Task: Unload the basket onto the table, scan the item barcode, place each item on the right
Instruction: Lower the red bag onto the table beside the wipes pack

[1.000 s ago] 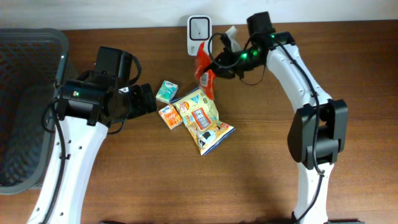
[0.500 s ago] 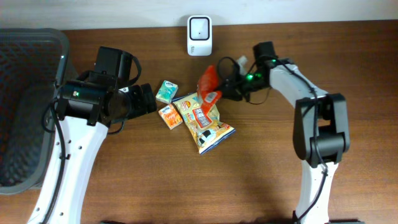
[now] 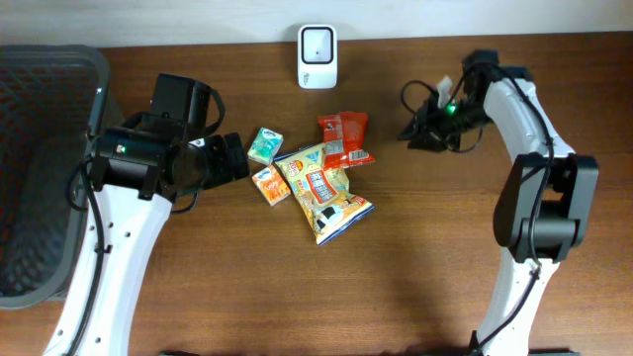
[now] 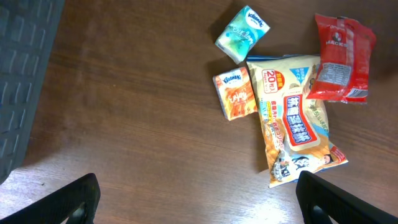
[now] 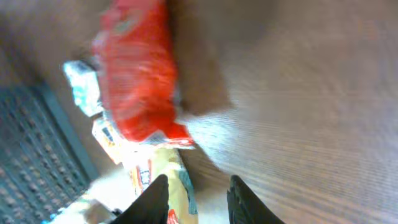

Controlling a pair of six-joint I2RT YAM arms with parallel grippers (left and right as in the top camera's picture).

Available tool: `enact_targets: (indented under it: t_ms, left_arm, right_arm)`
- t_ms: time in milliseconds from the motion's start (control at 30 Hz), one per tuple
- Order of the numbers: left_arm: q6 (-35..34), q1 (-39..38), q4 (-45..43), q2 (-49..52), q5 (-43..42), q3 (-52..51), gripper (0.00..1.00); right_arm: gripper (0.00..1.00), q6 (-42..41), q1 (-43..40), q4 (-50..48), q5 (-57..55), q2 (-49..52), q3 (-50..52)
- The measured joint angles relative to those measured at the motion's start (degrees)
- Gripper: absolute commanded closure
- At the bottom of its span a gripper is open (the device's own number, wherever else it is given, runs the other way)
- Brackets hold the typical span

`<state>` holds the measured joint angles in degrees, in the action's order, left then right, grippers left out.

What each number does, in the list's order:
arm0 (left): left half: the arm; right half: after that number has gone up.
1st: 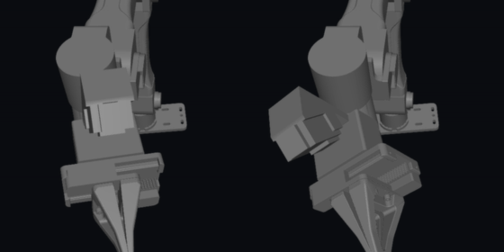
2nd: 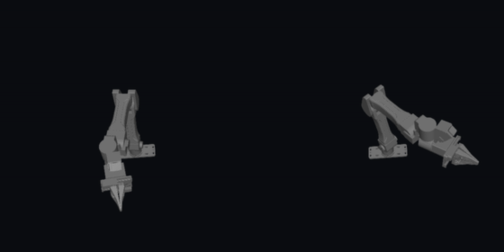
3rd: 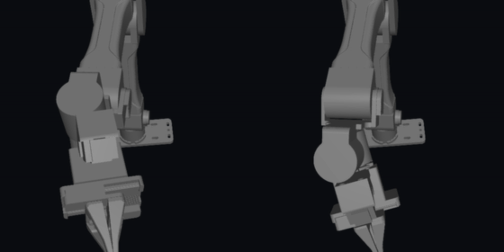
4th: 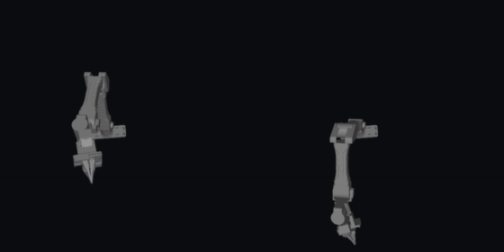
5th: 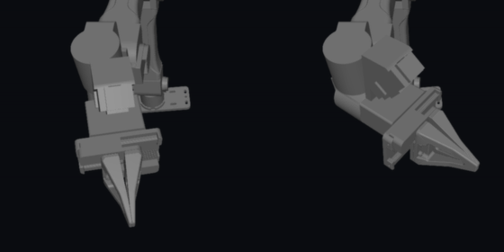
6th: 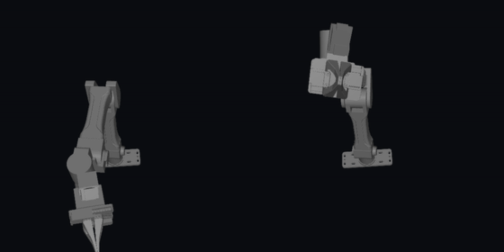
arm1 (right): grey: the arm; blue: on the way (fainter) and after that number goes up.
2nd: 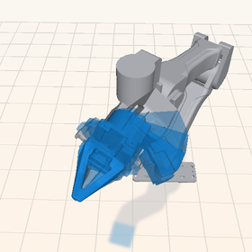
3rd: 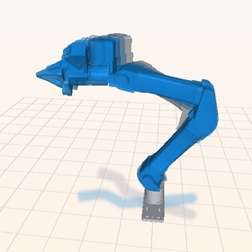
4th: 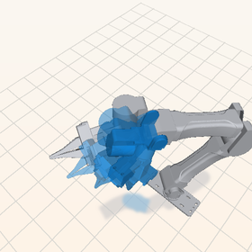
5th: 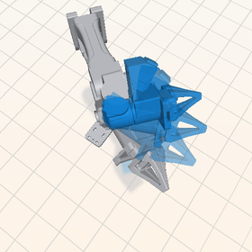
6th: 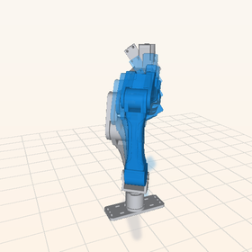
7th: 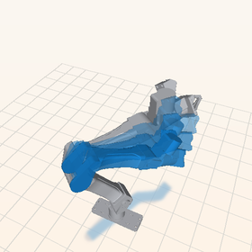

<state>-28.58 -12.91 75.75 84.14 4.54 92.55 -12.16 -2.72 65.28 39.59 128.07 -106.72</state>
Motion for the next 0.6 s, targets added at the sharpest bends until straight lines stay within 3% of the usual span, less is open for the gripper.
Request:
enact_targets:
  t_ms: [233, 400, 600]
  left_arm:
    - [0.0, 0.0, 0.0, 0.0, 0.0, 0.0, 0.01]
    - [0.0, 0.0, 0.0, 0.0, 0.0, 0.0, 0.01]
    - [0.0, 0.0, 0.0, 0.0, 0.0, 0.0, 0.01]
  right_arm:
    - [0.83, 8.35, 10.05, -7.43, 1.57, -0.5, -2.89]
    - [0.87, 4.81, 18.25, -15.91, -5.57, -0.5, -2.93]
    - [0.87, -0.79, 20.24, -17.0, -16.13, -0.04, -2.93]
